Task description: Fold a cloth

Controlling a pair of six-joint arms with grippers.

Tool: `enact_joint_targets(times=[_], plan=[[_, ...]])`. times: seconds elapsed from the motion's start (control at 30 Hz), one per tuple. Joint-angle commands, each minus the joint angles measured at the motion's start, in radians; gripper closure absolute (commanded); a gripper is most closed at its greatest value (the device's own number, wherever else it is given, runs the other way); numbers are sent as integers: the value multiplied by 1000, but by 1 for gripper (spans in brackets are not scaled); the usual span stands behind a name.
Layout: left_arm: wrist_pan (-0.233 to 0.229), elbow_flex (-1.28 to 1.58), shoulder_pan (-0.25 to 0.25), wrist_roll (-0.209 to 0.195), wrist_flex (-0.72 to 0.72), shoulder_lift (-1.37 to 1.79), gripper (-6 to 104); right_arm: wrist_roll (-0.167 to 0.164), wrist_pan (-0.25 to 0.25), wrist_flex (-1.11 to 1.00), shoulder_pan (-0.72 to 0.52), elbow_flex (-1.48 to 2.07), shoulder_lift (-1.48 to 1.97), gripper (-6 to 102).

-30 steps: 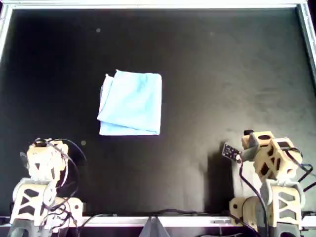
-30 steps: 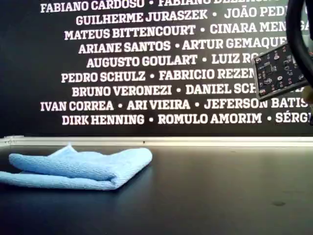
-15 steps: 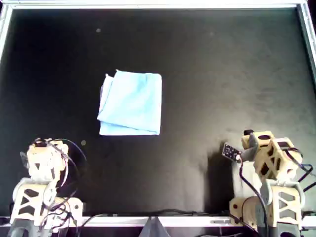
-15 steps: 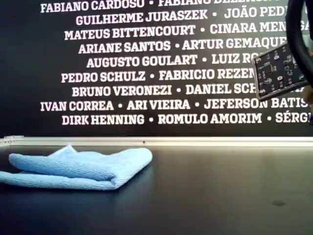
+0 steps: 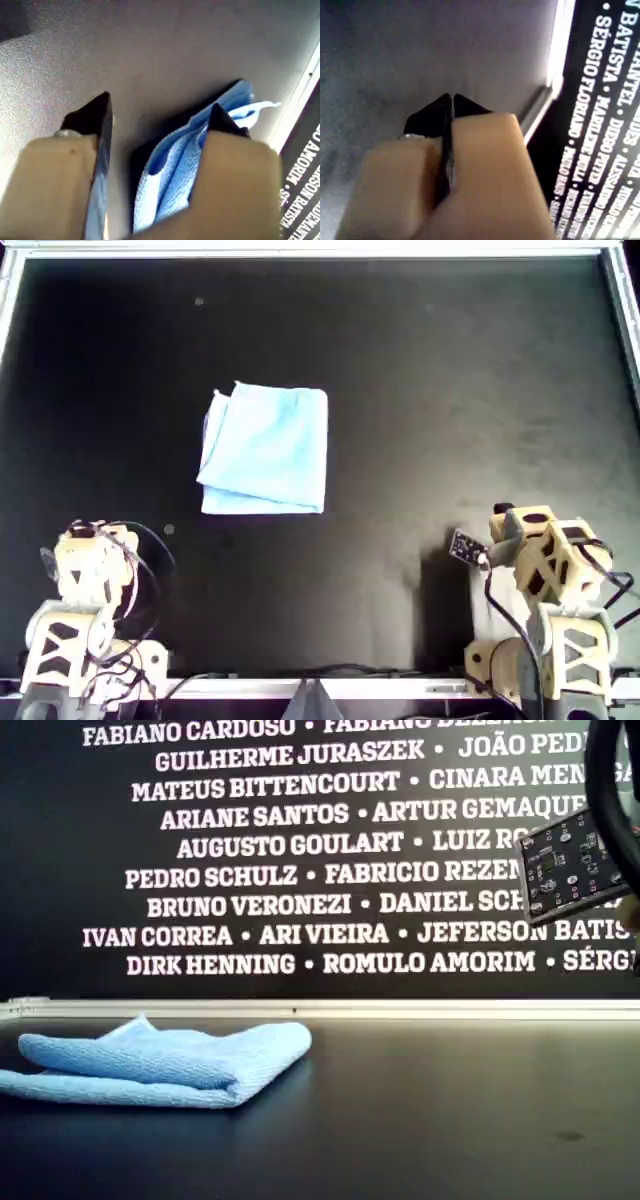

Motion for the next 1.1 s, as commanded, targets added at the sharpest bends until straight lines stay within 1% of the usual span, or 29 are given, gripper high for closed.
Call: enact_joint_targets(times=[0.0, 0.43, 0.5, 0.67, 0.73, 0.77, 0.8, 1.07], plan=[[-9, -8, 26, 3, 3, 15, 30, 6, -9, 14, 5, 11, 31, 97], [-9, -8, 26, 3, 3, 15, 30, 6, -9, 14, 5, 11, 31, 97], [-34, -8, 26, 3, 3, 15, 30, 6, -9, 14, 5, 11, 31, 97], [-144, -8, 26, 2, 3, 15, 30, 6, -9, 14, 5, 11, 31, 97], [-163, -8, 25, -3, 3, 15, 30, 6, -9, 14, 5, 11, 31, 97], [-150, -8, 25, -8, 3, 15, 30, 6, -9, 14, 5, 11, 31, 97], [-149, -8, 17, -11, 5, 15, 30, 6, -9, 14, 5, 11, 31, 97], [-147, -8, 11, -12, 5, 15, 30, 6, -9, 14, 5, 11, 31, 97]])
